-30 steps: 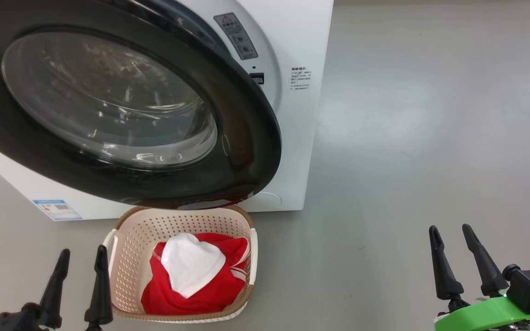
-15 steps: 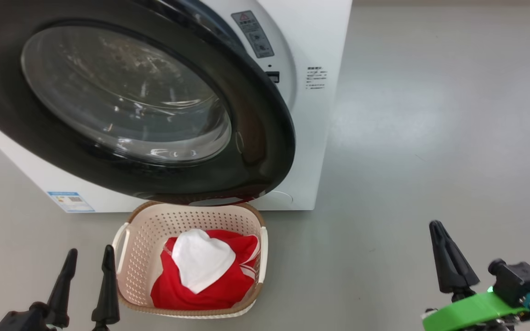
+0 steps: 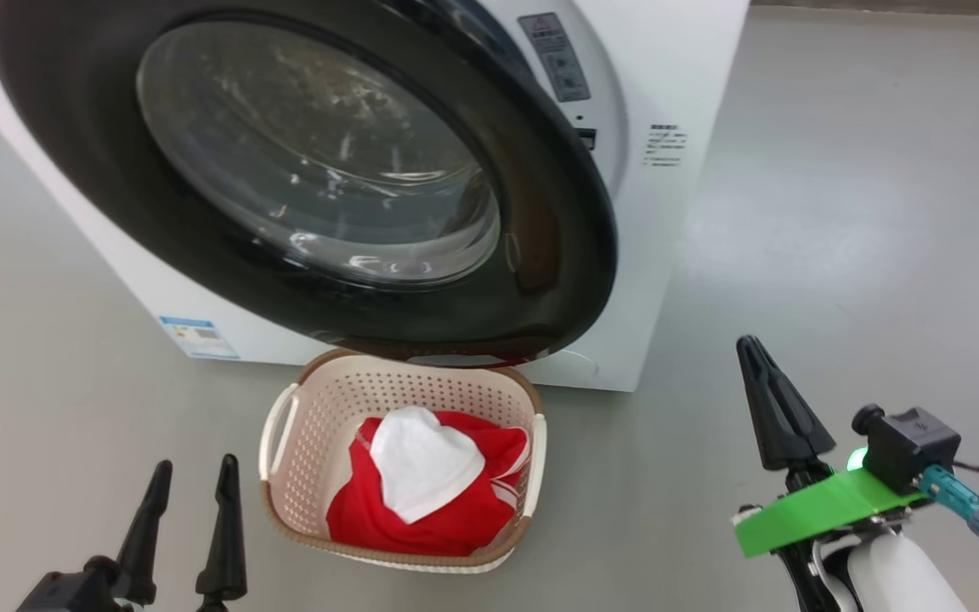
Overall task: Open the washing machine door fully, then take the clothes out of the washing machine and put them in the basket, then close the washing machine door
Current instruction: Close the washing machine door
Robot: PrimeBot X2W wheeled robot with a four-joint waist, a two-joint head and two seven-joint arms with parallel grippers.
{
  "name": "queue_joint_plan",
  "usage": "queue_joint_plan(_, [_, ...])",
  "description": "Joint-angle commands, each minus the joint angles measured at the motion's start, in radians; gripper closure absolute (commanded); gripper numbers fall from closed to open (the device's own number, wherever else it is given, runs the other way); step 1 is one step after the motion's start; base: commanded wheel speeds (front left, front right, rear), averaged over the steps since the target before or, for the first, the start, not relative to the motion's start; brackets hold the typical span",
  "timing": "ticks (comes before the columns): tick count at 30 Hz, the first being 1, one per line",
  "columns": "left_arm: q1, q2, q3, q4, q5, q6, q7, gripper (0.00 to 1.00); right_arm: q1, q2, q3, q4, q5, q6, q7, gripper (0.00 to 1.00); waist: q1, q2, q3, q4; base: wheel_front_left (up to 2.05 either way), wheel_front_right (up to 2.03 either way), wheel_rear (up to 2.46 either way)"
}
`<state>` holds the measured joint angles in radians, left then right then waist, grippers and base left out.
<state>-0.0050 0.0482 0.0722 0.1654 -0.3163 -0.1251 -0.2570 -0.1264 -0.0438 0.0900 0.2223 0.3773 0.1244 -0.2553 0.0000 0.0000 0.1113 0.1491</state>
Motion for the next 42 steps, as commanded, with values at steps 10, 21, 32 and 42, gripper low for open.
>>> queue_joint_plan(10, [-0.065,0.002,-0.013,-0.019,-0.024,-0.006,-0.005,0.0,-0.182,-0.006,0.066,0.041,-0.02,0.006,-0.006,1.0,0.0,0.0,0.05,0.108,0.0,0.0,0.0])
queue_joint_plan(21, [-0.102,0.002,-0.046,-0.015,-0.057,-0.006,-0.005,0.0,-0.271,-0.006,0.097,0.091,-0.025,0.006,-0.006,1.0,0.0,0.0,0.102,0.15,0.0,0.0,0.0])
queue_joint_plan(32, [-0.139,0.002,-0.068,-0.018,-0.074,-0.006,-0.005,0.0,-0.351,-0.006,0.09,0.116,-0.032,0.006,-0.006,1.0,0.0,0.0,0.158,0.171,0.0,0.0,0.0])
queue_joint_plan(42, [-0.17,0.002,-0.093,-0.022,-0.088,-0.006,-0.005,0.0,-0.417,-0.006,0.043,0.113,-0.049,0.006,-0.006,1.0,0.0,0.0,0.213,0.189,0.0,0.0,0.0])
